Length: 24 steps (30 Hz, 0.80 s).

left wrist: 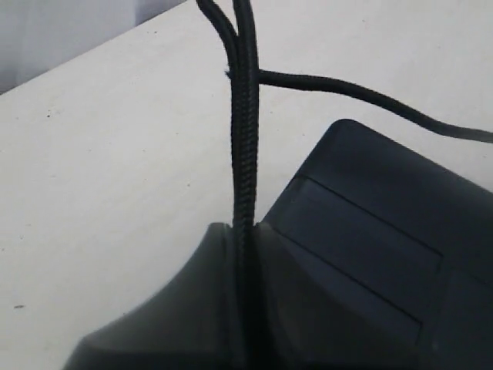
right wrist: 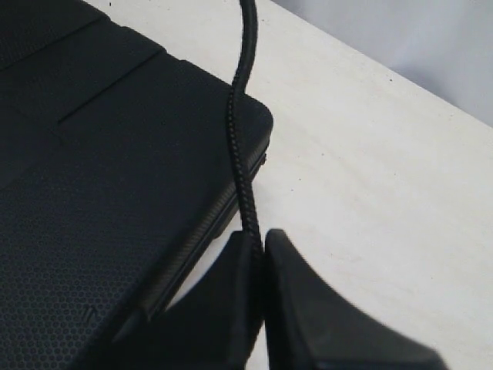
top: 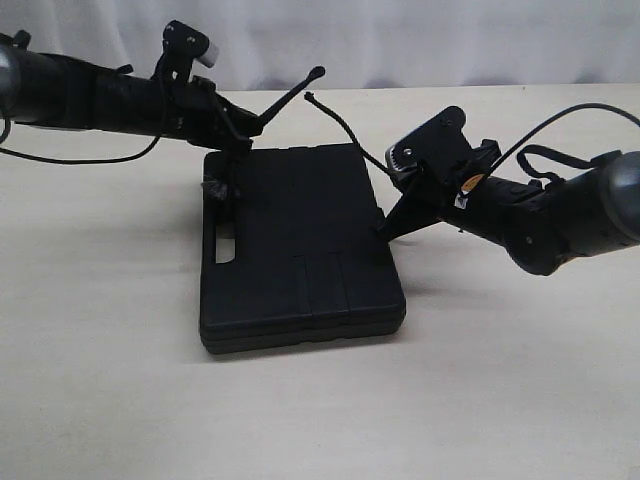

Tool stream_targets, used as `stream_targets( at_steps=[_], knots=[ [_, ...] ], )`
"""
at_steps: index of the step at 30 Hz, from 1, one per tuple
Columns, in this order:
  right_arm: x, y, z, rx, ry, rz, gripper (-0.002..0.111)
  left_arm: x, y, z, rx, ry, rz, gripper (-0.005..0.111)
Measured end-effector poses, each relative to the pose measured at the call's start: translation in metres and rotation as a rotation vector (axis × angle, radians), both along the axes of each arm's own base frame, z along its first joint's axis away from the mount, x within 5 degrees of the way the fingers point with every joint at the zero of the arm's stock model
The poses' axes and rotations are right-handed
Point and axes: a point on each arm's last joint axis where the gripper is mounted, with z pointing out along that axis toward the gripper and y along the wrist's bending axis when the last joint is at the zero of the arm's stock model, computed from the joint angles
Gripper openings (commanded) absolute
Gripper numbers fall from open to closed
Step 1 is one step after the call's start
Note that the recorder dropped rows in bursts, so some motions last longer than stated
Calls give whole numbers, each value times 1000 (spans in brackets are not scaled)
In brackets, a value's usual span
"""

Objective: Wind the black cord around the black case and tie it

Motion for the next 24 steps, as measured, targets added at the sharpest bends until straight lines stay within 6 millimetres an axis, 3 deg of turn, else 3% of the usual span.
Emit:
stream_targets(
  at_steps=[5,9,19,24],
  knots=[
    [0,0,1,8,-5,-2,4,0,-1,-11,-15,31,-2,0],
    [0,0,1,20,-4,-9,4,-6,-8,-21,-72,43,-104,0],
    [1,1,2,49,-11,-20,4,-9,-10,-19,-59,-2,-172,0],
    [1,1,2,55,-12,-23,4,-5,-8,-20,-57,10,-114,0]
  ],
)
